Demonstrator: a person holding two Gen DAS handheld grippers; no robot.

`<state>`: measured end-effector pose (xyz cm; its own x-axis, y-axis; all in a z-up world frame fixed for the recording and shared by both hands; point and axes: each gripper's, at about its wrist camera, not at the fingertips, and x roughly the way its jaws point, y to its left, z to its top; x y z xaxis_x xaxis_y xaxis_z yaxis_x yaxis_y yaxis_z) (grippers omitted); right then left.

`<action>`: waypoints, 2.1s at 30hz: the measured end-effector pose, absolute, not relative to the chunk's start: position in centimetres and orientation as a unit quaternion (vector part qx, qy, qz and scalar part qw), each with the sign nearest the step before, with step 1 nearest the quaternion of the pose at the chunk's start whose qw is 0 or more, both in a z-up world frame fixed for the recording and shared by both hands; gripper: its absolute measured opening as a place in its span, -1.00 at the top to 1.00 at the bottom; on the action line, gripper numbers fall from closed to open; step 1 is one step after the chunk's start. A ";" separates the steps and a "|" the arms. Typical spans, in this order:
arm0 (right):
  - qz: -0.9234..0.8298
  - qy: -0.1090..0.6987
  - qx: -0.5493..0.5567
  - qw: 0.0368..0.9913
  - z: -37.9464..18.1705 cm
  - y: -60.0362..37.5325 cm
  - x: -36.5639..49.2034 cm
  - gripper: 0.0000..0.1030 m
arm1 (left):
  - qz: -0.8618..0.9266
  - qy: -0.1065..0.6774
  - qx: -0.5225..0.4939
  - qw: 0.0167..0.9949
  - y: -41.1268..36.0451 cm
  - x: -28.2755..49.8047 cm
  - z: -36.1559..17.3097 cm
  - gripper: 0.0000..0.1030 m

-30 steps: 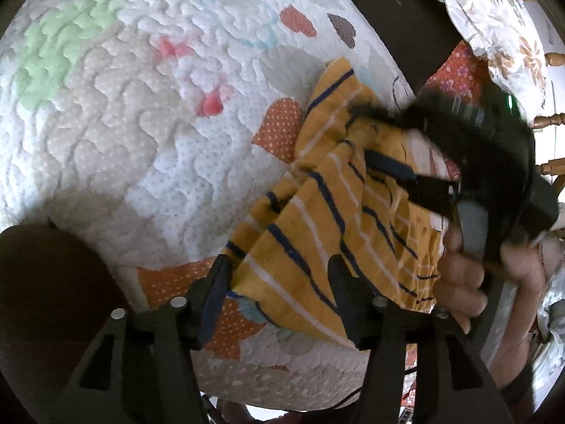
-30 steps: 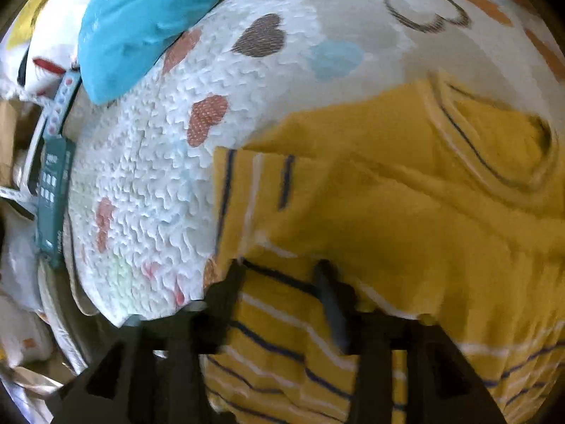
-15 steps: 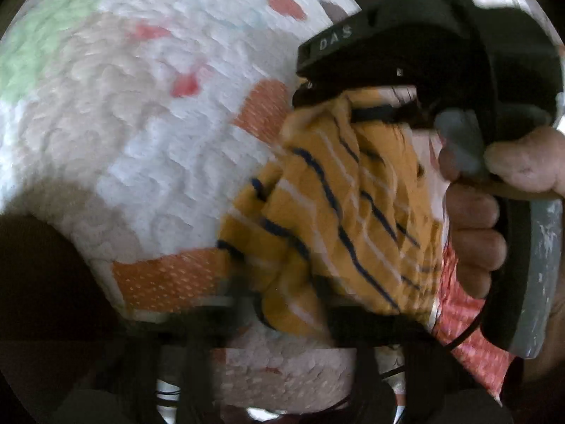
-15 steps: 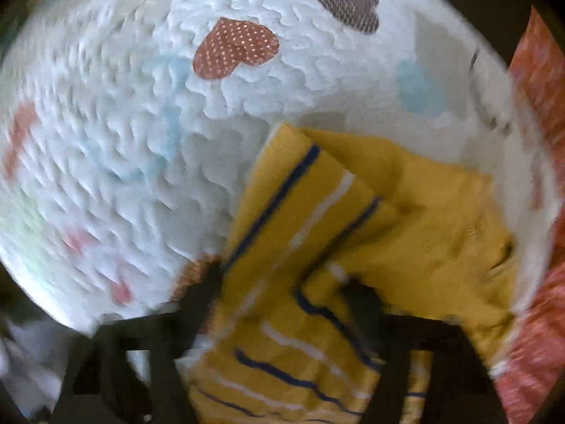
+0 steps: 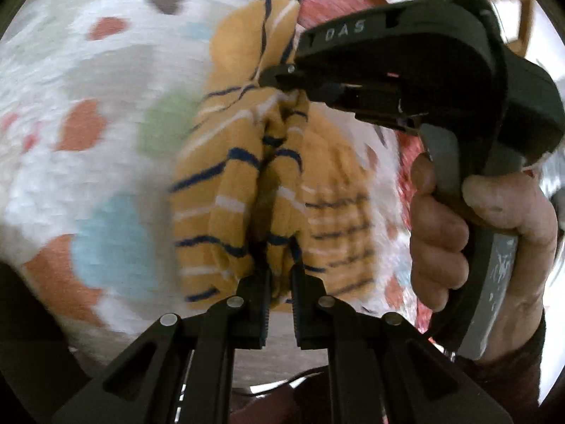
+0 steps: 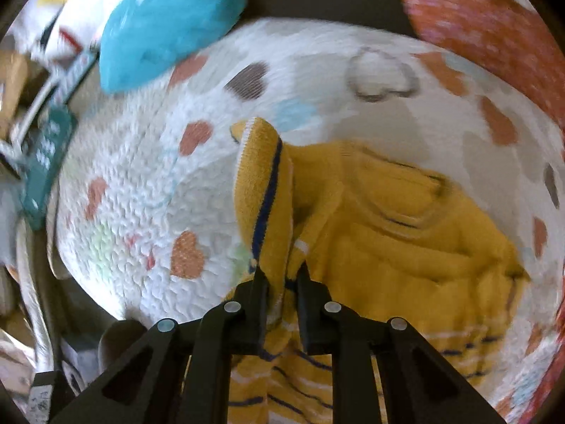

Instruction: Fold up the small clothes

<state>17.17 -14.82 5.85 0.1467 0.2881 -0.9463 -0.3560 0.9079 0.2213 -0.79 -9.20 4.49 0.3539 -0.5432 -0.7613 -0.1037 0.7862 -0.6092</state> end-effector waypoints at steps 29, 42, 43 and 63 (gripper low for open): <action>0.103 0.570 0.183 0.794 3.0 -39.8 13.1 -0.17 | -0.138 0.600 -0.189 0.765 -15.6 -0.9 2.0 0.68; 0.110 0.591 0.188 0.777 0.0 -38.9 5.9 0.92 | -0.095 0.592 -0.215 0.771 -12.2 -2.0 2.6 0.52; 0.100 0.591 0.192 0.777 -0.2 -39.8 5.6 0.92 | -0.094 0.594 -0.217 0.769 -12.0 -2.0 2.5 0.52; 0.075 0.608 0.224 0.758 -4.0 -42.6 5.0 0.69 | -0.103 0.654 -0.173 0.730 -16.5 1.5 -2.1 0.16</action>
